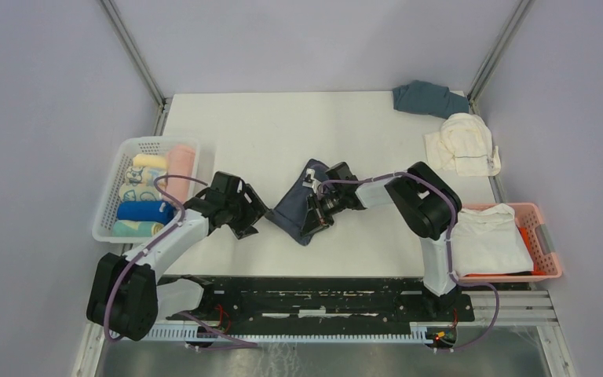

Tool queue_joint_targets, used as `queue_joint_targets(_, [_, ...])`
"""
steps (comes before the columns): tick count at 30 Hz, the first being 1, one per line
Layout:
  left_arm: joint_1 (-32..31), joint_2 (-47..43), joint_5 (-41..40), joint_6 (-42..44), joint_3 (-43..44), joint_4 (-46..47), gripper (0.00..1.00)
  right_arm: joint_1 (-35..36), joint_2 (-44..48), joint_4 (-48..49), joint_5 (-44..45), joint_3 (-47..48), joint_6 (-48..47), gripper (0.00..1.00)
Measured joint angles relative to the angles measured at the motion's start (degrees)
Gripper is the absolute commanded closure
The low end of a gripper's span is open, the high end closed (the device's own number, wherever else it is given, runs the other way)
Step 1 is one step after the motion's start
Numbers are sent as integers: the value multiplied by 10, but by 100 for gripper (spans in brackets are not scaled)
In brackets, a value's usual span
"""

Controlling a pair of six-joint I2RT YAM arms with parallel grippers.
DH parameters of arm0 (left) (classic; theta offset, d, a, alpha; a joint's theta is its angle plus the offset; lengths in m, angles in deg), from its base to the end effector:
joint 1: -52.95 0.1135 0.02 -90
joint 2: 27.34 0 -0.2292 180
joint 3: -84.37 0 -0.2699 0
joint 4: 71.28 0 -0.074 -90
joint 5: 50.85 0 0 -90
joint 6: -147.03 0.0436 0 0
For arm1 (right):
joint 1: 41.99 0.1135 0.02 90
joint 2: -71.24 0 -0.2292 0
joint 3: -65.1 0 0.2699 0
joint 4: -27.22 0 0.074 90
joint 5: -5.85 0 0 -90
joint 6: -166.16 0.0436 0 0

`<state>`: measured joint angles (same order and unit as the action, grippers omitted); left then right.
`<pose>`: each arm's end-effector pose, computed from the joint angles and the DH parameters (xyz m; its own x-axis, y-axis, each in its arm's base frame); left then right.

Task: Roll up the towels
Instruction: Roll the towel at the center of the board.

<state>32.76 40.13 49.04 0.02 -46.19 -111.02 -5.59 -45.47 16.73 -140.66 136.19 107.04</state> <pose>0.2332 -0.0937 0.1427 -0.7896 -0.5900 -0.1685 -0.4340 0.7311 -0.5264 0.2734 0.2467 0.0439 -0.9336 -0.3365 -0.1232 -0.2593 0.3972 0.8803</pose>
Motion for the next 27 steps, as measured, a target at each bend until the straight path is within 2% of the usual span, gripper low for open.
queue_joint_targets(9, [1, 35, 40, -6, -11, 43, 24, -41, -40, 47, -50, -7, 72, 95])
queue_joint_targets(13, [1, 63, 47, -6, -7, 65, 28, -49, -53, 49, -66, -3, 85, 94])
queue_joint_targets(15, [1, 84, 53, -6, 2, 76, 34, -50, -54, 45, -66, 1, 85, 94])
queue_joint_targets(23, [0, 128, 55, -6, 21, 111, 42, -53, -61, -15, -57, 38, 67, 93])
queue_joint_targets(27, [-2, 170, 54, -6, 31, 127, 45, -54, -61, -64, -40, 59, 48, 87])
